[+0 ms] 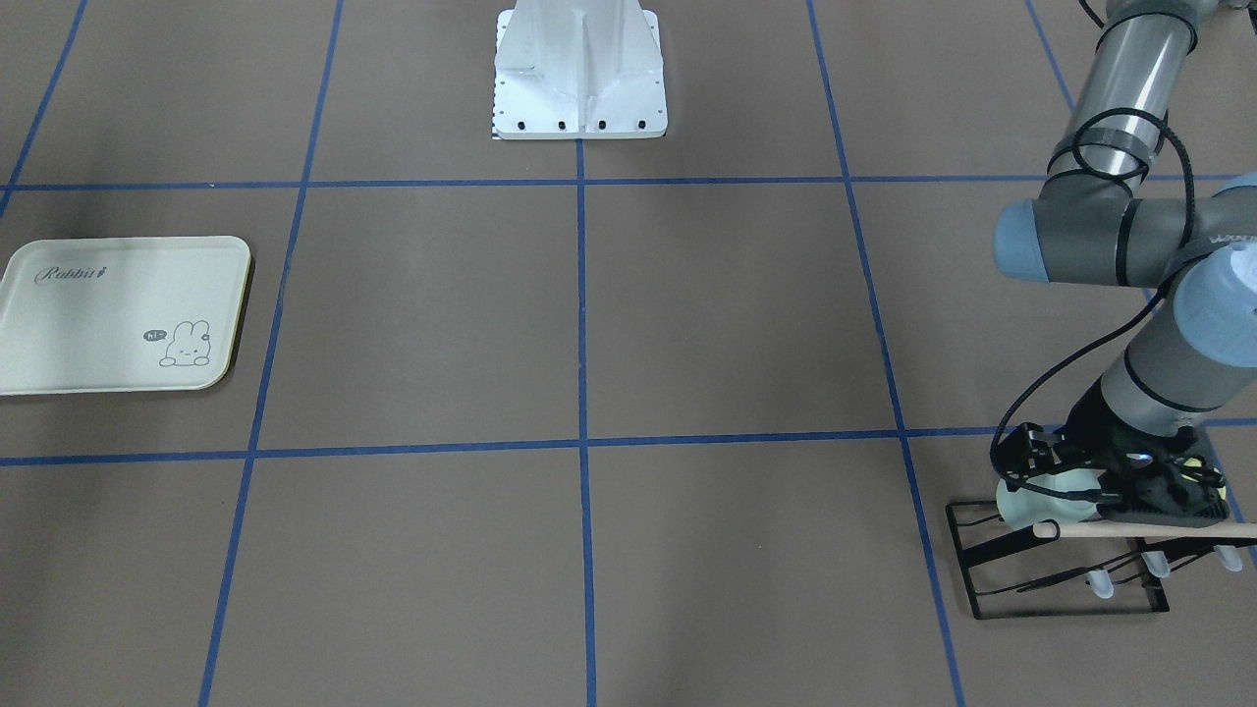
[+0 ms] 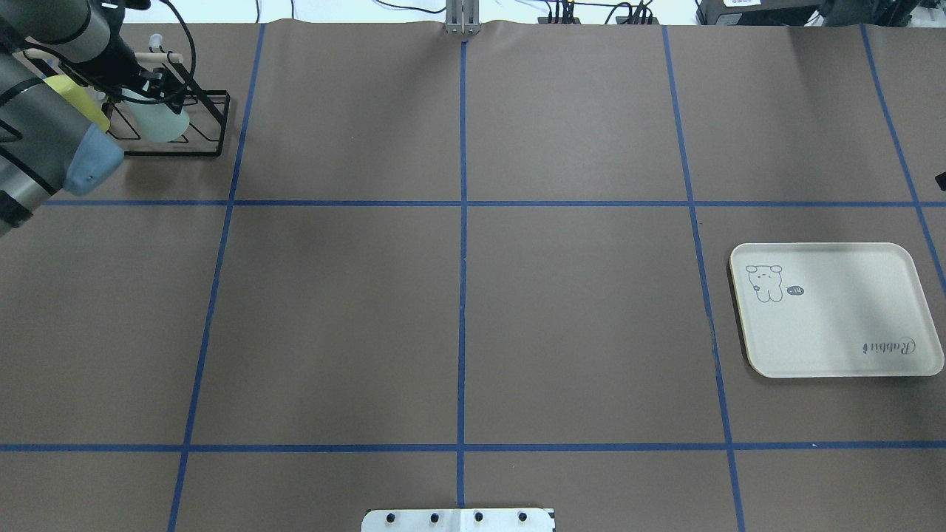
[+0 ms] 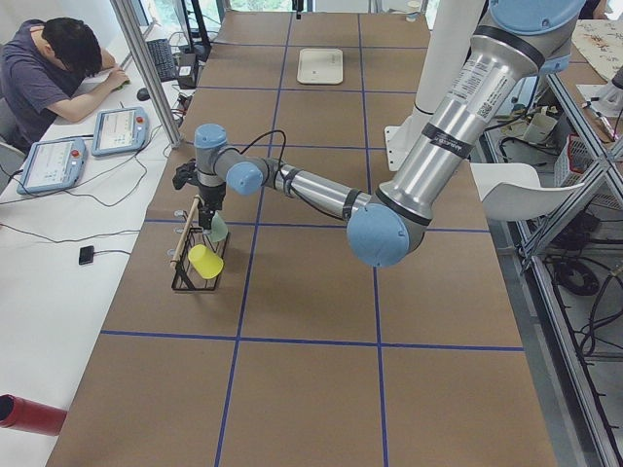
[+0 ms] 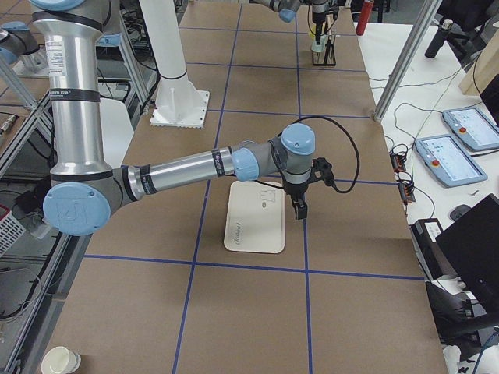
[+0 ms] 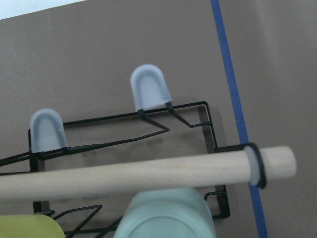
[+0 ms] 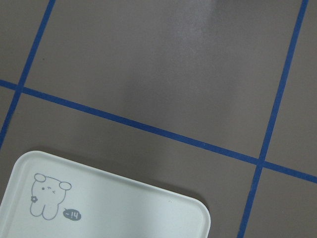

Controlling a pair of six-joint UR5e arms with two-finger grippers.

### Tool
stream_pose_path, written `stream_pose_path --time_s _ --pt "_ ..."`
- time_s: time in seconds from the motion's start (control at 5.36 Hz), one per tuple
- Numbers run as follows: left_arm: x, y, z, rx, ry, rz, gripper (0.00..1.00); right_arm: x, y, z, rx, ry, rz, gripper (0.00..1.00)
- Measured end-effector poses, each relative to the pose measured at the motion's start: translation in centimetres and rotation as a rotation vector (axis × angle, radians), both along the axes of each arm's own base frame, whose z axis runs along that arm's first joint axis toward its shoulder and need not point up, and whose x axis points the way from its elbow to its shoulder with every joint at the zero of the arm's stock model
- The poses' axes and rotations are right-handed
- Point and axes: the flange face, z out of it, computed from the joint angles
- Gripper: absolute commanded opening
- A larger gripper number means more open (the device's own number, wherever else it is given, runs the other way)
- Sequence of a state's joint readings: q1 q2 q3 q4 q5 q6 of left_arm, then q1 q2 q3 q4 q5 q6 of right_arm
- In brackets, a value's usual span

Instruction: Left arm grabs green cup and hands to right arm on tray

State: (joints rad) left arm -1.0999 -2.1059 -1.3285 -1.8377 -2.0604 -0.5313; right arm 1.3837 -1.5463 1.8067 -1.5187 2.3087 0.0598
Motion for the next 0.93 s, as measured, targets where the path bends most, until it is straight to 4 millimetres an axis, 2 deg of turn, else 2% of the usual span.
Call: stream_pose_path --time_s 0.19,0.56,0.93 --pt "0.0 0.0 0.0 0.001 -0.001 0.002 0.64 0.0 0.0 0.0 0.000 0.000 0.000 1.00" --pt "-0.6 -0.2 0.0 0.001 -0.002 -0.006 0.63 0.0 0.0 -0.1 0.001 -0.001 0.000 1.00" --pt "-1.4 -0.5 -0.2 0.003 -0.001 -0.017 0.45 0.0 0.0 -0.1 0.002 -0.001 0.000 1.00"
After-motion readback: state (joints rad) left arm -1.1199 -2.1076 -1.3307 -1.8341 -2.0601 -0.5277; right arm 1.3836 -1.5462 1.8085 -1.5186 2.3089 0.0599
